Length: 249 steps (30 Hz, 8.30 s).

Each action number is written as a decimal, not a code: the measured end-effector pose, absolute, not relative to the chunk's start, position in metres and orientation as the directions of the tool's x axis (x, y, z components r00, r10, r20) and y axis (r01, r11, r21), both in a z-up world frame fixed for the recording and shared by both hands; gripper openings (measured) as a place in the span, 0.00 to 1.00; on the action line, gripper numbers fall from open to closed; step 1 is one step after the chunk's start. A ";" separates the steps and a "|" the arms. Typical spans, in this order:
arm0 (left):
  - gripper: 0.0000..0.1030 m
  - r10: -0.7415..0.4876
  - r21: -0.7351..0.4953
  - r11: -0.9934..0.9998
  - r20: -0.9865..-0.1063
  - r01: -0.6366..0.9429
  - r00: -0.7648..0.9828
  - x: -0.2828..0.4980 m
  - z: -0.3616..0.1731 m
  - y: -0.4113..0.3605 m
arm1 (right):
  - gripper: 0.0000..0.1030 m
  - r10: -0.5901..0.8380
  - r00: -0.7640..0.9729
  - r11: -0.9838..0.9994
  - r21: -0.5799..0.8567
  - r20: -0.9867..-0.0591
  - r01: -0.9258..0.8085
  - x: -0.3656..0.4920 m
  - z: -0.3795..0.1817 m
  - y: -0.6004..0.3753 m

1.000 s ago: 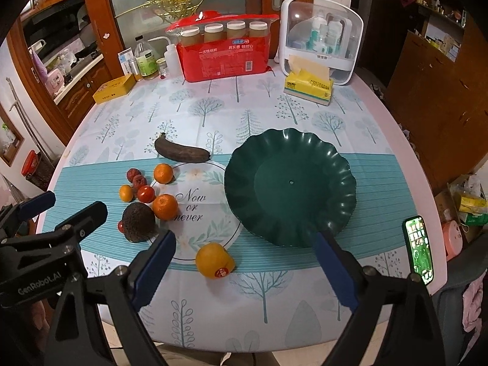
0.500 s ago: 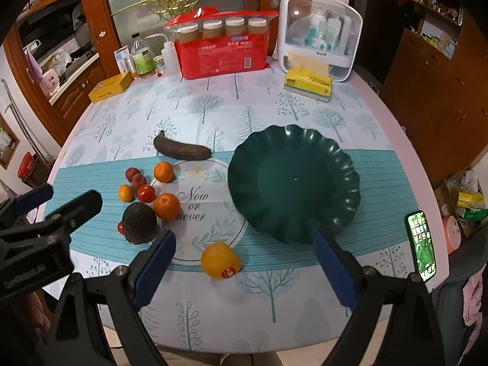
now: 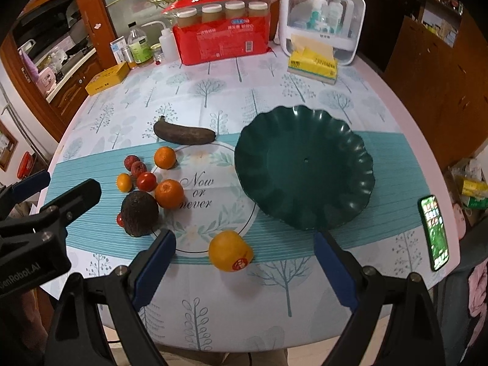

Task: Organize fruits
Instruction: 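Move the right tool toward the yellow grapefruit while the left tool approaches the avocado, then close the right tool on the grapefruit while the left tool grasps the avocado, then carry the grapefruit in the right tool and avocado in the left tool onto the green plate, then open the right tool releasing the grapefruit while the left tool releases the avocado, then withdraw both tools from the plate toward the cherry tomatoes, then grasp a cherry tomato with the right tool while the left tool grasps another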

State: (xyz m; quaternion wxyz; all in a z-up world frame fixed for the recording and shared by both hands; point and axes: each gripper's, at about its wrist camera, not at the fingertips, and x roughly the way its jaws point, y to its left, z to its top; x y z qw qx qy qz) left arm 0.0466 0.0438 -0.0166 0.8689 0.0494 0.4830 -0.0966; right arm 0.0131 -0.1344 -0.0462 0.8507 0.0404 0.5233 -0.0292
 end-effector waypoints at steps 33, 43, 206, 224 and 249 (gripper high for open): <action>0.95 -0.136 -0.100 0.986 -0.942 0.132 0.306 0.087 -0.115 0.111 | 0.85 0.082 0.333 0.984 0.129 -0.939 0.122 0.034 -0.139 -0.131; 0.95 -0.168 -0.116 0.972 -0.950 0.205 0.261 0.103 -0.140 0.076 | 0.64 0.125 0.273 0.978 0.165 -0.954 0.128 0.039 -0.165 -0.130; 0.86 -0.126 -0.038 0.984 -0.839 0.175 0.529 0.071 -0.011 0.024 | 0.56 0.036 0.564 0.999 0.037 -0.825 -0.010 0.040 -0.024 -0.187; 0.86 -0.137 -0.077 0.983 -0.915 0.168 0.380 0.083 -0.089 0.102 | 0.56 0.083 0.446 0.996 0.060 -0.891 -0.065 0.050 -0.085 -0.095; 0.76 -0.196 -0.160 0.975 -0.944 0.153 0.266 0.092 -0.163 0.115 | 0.56 0.211 0.275 0.965 0.154 -0.938 -0.214 0.039 -0.168 -0.035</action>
